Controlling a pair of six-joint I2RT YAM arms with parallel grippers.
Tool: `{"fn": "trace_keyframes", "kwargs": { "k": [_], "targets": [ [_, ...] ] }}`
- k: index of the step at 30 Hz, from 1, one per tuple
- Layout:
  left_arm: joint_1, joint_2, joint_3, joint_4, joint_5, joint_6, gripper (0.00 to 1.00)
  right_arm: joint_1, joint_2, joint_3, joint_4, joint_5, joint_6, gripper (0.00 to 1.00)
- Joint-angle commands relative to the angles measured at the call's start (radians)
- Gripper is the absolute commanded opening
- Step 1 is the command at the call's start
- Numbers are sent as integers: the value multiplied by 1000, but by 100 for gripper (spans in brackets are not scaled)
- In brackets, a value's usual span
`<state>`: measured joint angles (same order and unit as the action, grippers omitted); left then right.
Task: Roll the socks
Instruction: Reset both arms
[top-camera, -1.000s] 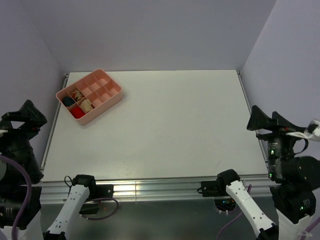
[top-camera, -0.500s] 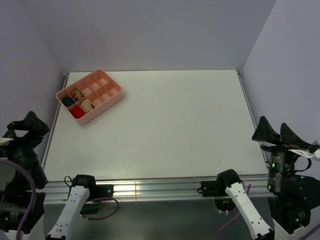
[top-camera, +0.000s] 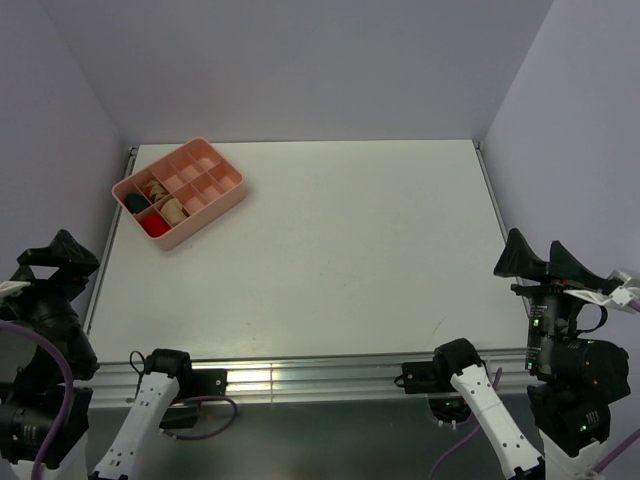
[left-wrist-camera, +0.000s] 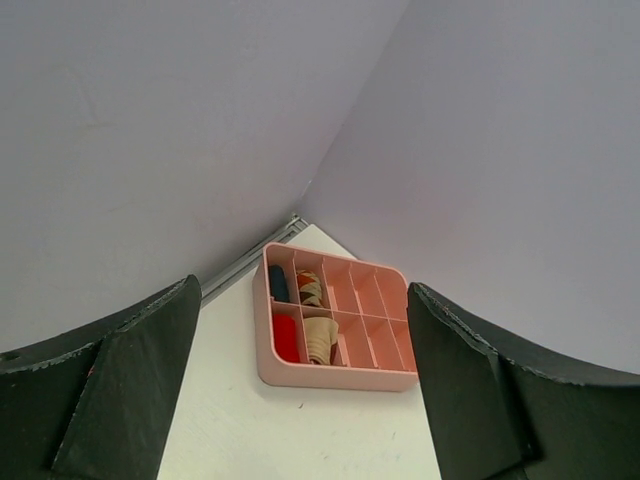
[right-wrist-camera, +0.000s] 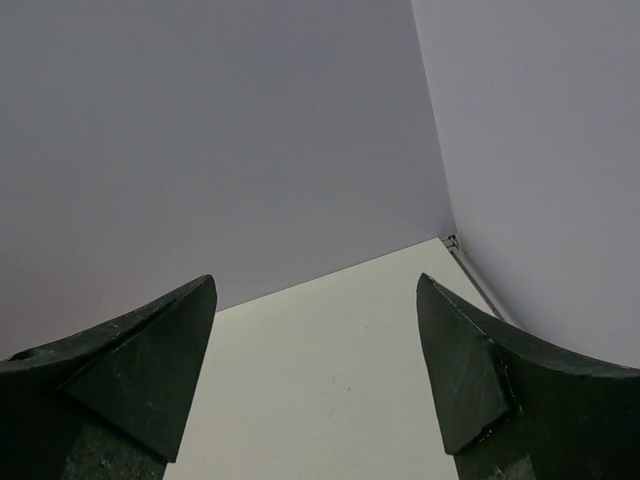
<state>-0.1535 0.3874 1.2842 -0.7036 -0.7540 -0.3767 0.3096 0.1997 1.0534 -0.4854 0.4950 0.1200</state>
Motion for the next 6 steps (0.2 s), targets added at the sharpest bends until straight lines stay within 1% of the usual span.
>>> {"fn": "trace_keyframes", "kwargs": {
  "k": [1,6],
  "targets": [
    [-3,-9,-23,35,-8,21,89,0,17,-18,51,-6,-10,88],
    [-3,1,-40,32,4,7,89,0,15,-36,57,-21,-5,88]
  ]
}}
